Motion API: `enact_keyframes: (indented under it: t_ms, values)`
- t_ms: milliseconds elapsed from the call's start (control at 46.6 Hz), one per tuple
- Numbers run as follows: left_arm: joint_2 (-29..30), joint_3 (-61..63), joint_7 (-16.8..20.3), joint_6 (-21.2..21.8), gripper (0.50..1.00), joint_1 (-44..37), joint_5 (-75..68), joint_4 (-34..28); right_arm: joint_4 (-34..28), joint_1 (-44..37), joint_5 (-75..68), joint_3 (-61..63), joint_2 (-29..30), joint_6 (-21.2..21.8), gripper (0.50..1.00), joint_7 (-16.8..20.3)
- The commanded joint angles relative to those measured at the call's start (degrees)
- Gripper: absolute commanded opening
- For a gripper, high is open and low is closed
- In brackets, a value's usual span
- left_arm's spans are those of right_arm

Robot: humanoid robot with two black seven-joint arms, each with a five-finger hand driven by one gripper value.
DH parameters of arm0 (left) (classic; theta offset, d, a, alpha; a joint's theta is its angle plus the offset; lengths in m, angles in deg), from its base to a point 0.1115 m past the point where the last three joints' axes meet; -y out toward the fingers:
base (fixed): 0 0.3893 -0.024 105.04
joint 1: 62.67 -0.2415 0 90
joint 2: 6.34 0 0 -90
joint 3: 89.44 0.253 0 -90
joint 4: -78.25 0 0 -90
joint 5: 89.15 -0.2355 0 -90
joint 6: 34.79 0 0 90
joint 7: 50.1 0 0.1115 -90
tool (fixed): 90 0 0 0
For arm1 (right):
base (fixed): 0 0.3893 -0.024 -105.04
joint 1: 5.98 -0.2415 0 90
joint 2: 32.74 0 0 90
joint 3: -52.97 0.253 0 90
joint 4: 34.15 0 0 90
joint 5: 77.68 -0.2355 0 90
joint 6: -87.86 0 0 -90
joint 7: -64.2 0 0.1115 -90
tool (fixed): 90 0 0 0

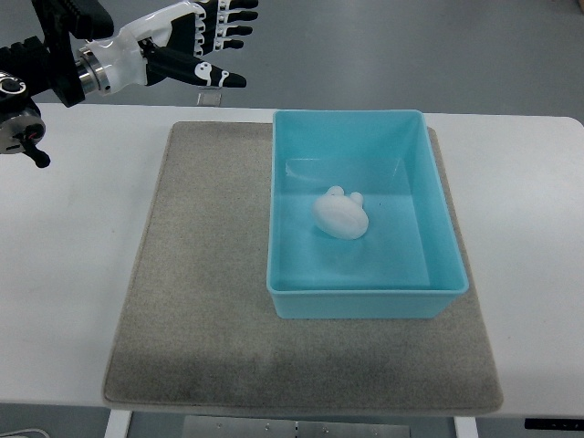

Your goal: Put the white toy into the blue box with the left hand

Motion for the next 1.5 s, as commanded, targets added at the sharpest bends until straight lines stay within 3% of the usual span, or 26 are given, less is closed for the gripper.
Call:
enact_keyframes:
  t_ms: [0,258,579,966,1094,1159,1481]
  values:
    - [0.4,0.0,-0.1,-4.1,0.999,-1.4,3.7,-3.0,0.0,0.0,0.0,0.0,0.0,0.0,0.936,0.0]
    - [0.9,0.0,-1.1,-13.8,0.999,-5.1,18.0,-9.3,0.0,-0.1,0.0,0.0,0.0,0.0,0.936,0.0]
    - [0.4,-0.2,-1.5,-14.5,0.999,-10.3,26.7,-10.4,0.0,0.0,0.0,0.0,0.0,0.0,0.936,0.0]
    - [-6.6,-13.5,-16.0,-16.3,0.999,-17.6,32.1,-25.0,0.0,0.0,0.0,0.0,0.0,0.0,0.936,0.0]
    - [-11.0,-23.2,-25.0,-16.3,0.999,-21.0,32.0,-30.6,0.0,0.0,0.0,0.0,0.0,0.0,0.936,0.0]
    - [-12.1,-26.2,-27.7,-16.3,0.999,-22.0,32.0,-31.2,0.0,0.0,0.0,0.0,0.0,-0.1,0.936,0.0]
    - [-13.1,-28.0,-29.8,-16.3,0.999,-22.8,31.8,-30.9,0.0,-0.1,0.0,0.0,0.0,0.0,0.936,0.0]
